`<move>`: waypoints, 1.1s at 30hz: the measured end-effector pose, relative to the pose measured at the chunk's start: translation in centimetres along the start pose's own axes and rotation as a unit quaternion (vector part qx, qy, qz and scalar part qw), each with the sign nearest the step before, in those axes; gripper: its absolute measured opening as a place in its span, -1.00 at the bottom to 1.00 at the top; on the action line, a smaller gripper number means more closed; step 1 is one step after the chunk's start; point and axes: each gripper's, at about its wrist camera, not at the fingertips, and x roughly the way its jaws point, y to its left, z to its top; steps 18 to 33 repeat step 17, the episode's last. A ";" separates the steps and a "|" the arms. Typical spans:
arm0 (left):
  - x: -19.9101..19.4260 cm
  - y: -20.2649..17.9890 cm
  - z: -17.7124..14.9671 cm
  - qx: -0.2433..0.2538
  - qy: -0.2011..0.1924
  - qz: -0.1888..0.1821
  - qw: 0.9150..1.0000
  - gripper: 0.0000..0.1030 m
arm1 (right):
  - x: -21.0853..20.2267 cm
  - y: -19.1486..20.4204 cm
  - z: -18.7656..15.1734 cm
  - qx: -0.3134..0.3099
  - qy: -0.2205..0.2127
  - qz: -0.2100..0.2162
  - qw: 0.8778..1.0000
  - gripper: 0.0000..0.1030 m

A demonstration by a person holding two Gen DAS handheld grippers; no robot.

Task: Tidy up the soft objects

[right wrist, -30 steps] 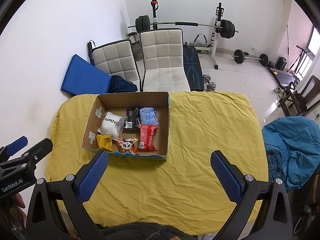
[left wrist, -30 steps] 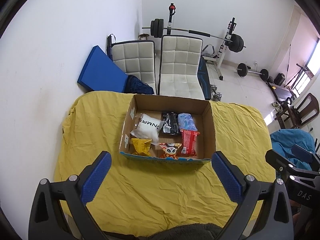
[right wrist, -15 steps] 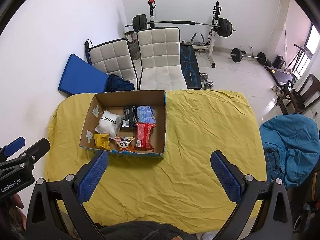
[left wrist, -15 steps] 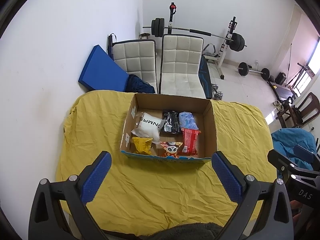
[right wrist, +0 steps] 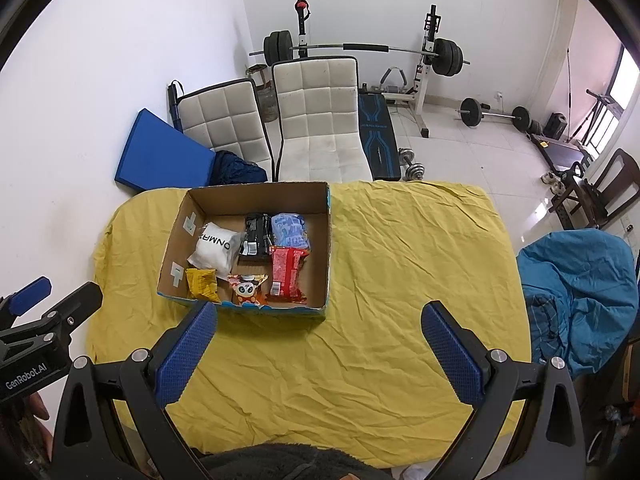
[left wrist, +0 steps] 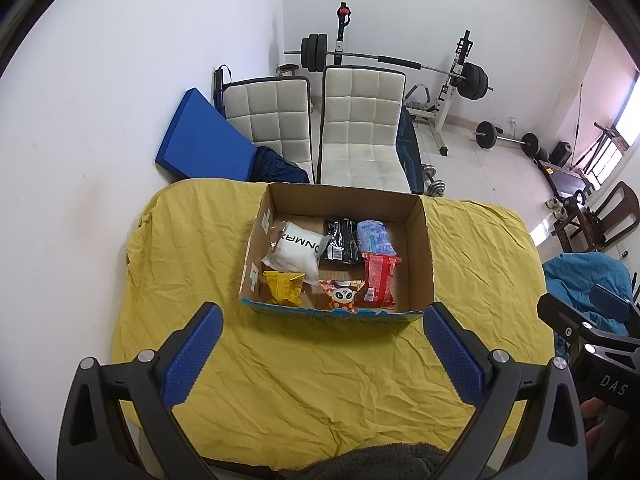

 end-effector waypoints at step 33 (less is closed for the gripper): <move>0.0 0.0 -0.2 0.004 -0.002 0.000 1.000 0.99 | 0.1 -0.5 -0.1 0.002 0.002 -0.003 1.000 1.00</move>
